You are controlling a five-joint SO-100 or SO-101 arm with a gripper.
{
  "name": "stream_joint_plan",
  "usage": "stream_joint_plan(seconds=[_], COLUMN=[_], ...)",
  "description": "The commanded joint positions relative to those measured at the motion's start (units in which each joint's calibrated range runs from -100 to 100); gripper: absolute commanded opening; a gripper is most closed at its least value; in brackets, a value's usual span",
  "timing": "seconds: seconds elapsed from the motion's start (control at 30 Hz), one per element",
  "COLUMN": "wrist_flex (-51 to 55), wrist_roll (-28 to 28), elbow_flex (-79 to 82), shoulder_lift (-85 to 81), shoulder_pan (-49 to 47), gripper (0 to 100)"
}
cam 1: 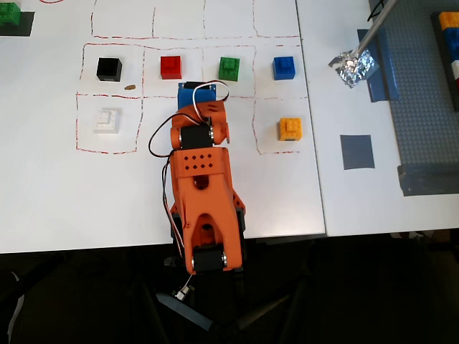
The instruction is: Grab the block and put it in the grey marker
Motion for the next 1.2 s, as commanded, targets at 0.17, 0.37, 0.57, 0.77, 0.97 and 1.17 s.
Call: stream_joint_plan(seconds=[0.17,0.37,0.57,0.77,0.97,1.17], wrist_flex=[-0.26,-0.26,-0.26,-0.26,3.58,13.7], wrist_roll=[1.03,1.47,4.84,7.08,8.16,7.91], elbow_flex=[0.9,0.9,-2.27,-13.33,-28.2,-48.24], shoulder_lift=[-0.86,-0.86,5.52,21.37,37.23,53.43], shoulder_pan=[-1.41,-1.85,-4.23,-3.08,0.18,1.86], gripper=[0,0,0,0,0,1])
